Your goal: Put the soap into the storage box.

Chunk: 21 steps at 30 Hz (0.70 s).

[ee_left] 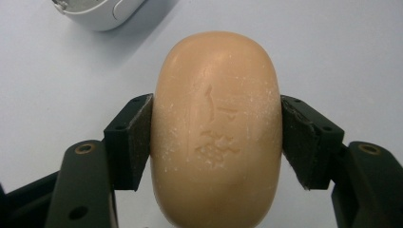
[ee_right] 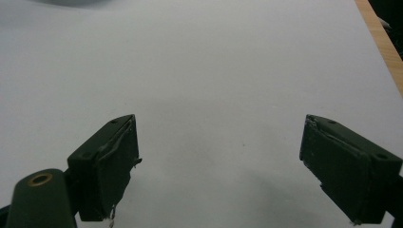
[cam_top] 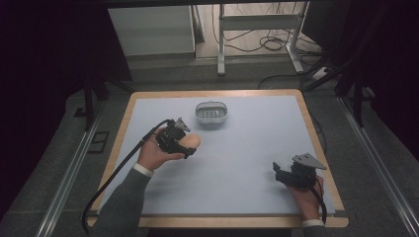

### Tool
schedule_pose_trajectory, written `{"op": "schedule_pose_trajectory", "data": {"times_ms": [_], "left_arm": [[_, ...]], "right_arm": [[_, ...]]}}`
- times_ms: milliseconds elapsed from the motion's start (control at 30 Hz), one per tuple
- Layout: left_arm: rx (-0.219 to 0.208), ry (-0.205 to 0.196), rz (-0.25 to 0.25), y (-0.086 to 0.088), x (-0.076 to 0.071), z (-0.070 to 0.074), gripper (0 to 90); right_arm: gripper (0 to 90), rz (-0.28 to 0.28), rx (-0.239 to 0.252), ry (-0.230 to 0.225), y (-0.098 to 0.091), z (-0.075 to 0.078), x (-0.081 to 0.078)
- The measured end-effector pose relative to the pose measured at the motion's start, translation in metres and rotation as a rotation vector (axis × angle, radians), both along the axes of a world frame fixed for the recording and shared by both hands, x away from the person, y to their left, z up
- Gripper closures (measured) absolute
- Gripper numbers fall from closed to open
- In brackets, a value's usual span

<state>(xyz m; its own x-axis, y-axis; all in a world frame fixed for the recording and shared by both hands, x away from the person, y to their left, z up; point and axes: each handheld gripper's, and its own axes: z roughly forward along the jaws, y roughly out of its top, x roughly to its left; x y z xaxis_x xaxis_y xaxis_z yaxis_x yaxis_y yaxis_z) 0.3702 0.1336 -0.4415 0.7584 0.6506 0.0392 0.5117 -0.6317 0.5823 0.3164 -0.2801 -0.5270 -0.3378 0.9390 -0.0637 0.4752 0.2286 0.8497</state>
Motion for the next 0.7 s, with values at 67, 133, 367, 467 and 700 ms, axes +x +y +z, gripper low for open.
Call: {"op": "schedule_pose_trajectory", "data": {"times_ms": [67, 133, 367, 467, 700], "left_arm": [[0.004, 0.001, -0.002, -0.001, 0.001, 0.001, 32.7], [0.000, -0.001, 0.000, -0.001, 0.002, 0.001, 32.6], [0.015, -0.003, -0.008, -0.003, 0.006, 0.004, 32.7], [0.007, -0.003, -0.006, -0.004, 0.007, 0.005, 32.7], [0.019, -0.006, -0.011, -0.007, 0.012, 0.009, 32.7]], "right_arm": [[13.1, 0.000, -0.001, 0.000, 0.000, 0.000, 0.000], [13.1, 0.000, -0.001, 0.000, 0.000, 0.000, 0.000], [13.1, 0.001, -0.001, 0.002, 0.000, 0.000, 0.000], [13.1, 0.001, -0.001, 0.002, 0.000, 0.000, 0.000], [13.1, 0.001, -0.001, 0.002, 0.000, 0.000, 0.000]]}}
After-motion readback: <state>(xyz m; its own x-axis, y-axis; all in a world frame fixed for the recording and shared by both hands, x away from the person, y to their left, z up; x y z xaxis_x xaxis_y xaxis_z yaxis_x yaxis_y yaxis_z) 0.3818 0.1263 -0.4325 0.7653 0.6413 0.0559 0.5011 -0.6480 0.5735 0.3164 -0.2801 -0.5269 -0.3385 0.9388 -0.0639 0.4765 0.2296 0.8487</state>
